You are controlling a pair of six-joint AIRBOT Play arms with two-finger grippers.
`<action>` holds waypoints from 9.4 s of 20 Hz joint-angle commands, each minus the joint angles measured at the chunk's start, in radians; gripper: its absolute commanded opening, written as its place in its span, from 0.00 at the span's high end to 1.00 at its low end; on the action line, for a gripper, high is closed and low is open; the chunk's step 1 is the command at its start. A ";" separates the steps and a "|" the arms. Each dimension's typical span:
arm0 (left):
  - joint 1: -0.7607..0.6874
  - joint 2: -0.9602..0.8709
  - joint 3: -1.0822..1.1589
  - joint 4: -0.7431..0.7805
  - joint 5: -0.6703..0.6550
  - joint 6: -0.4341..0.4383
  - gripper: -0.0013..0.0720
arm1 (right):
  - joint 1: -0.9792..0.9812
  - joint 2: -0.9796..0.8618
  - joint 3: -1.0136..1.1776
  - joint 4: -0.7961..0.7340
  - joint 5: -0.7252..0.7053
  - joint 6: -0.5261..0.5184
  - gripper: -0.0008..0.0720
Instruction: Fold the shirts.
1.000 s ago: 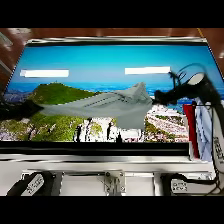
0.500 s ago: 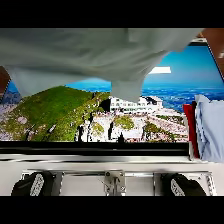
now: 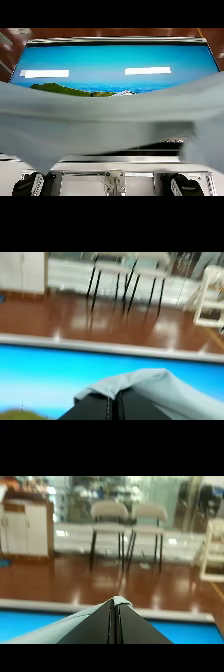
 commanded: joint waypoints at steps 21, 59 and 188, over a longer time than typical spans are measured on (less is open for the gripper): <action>-0.160 -0.784 -0.735 -0.147 0.589 0.369 0.93 | 0.134 -1.019 -0.387 -0.015 -0.453 0.197 0.91; -0.006 -0.686 -1.150 0.128 0.065 0.336 0.06 | -0.189 -0.770 -0.809 0.050 0.320 -0.031 0.06; -0.608 -0.708 -0.608 -0.653 0.588 0.307 0.93 | 0.599 -0.518 -0.824 0.467 -0.479 0.211 0.91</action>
